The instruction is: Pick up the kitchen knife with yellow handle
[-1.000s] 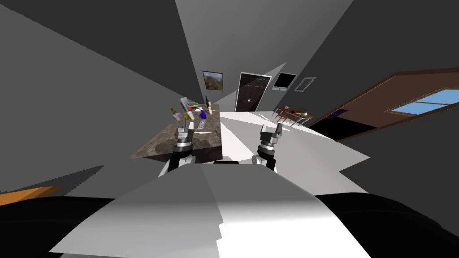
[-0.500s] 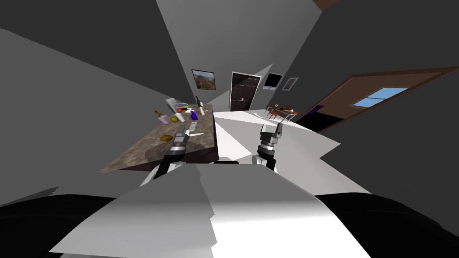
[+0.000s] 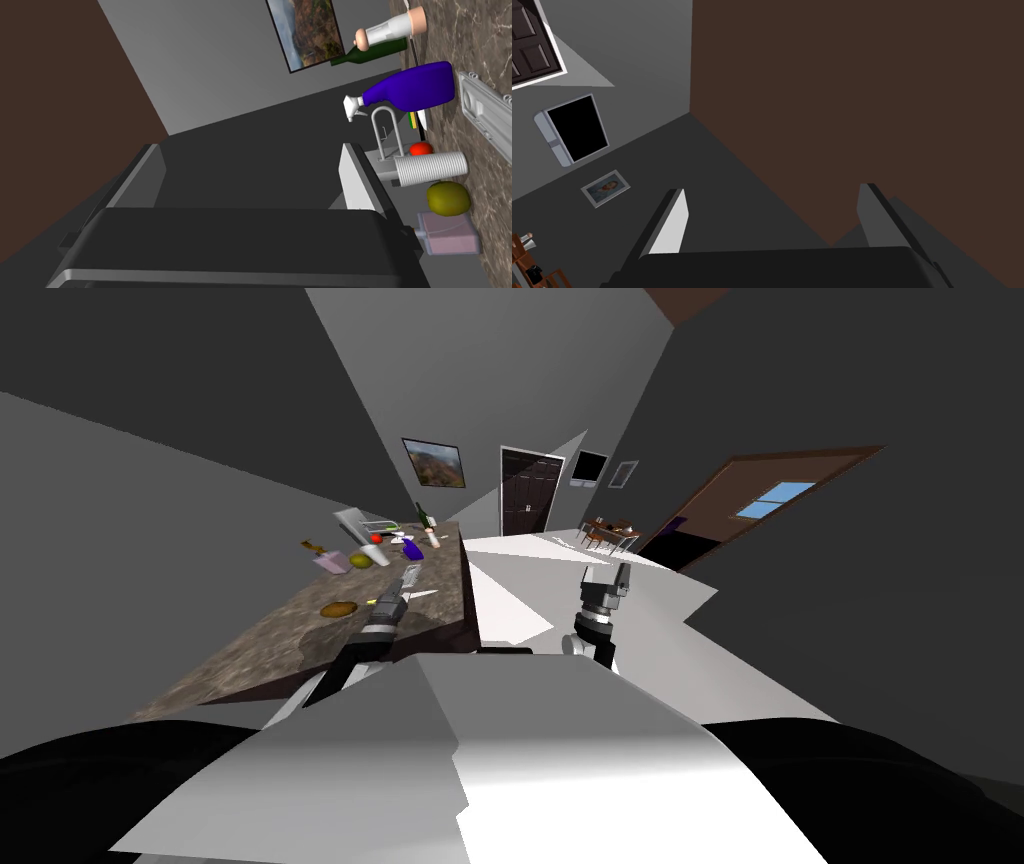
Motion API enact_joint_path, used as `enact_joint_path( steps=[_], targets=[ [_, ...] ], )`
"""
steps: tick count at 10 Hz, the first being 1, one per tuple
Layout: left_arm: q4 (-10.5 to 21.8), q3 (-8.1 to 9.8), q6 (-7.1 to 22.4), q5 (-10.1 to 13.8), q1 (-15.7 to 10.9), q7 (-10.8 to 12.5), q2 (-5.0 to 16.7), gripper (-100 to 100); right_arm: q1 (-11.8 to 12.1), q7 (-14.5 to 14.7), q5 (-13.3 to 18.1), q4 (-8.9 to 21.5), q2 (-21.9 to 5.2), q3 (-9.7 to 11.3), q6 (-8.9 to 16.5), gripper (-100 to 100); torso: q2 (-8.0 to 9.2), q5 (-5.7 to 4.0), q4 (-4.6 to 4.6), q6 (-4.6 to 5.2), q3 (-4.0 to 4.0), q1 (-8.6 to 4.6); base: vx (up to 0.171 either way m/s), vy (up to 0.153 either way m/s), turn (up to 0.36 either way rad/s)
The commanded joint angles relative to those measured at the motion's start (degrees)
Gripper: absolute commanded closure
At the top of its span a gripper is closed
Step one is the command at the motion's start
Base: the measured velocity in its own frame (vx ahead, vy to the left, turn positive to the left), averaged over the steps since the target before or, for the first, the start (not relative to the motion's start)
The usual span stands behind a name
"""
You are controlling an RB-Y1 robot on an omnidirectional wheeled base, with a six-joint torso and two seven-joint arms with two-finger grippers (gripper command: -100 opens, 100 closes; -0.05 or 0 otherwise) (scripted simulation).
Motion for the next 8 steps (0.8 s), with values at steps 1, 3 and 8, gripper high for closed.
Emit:
enact_joint_path(
  steps=[1, 3, 8],
  targets=[
    [1.4, 2.53, 2.9, 2.0, 2.0, 0.7, 2.2, -100, 0.0, 0.0, 0.0, 0.0, 0.0, 0.0, 0.0, 0, 0.00, 0.00, 0.00, 0.00, 0.00, 0.00, 0.007, -0.079, -0.249],
    [2.6, 4.53, 5.1, 3.6, 3.7, 1.2, 3.9, -100, 0.0, 0.0, 0.0, 0.0, 0.0, 0.0, 0.0, 0, 0.00, 0.01, 0.00, -0.01, 0.00, 0.08, 0.015, -0.061, -0.170],
    [5.1, 8.47, 12.7, 7.3, 7.1, 2.2, 7.4, -100, 0.0, 0.0, 0.0, 0.0, 0.0, 0.0, 0.0, 0, -0.04, 0.02, 0.00, 0.03, -0.02, 0.08, 0.021, -0.056, -0.164]
  ],
)
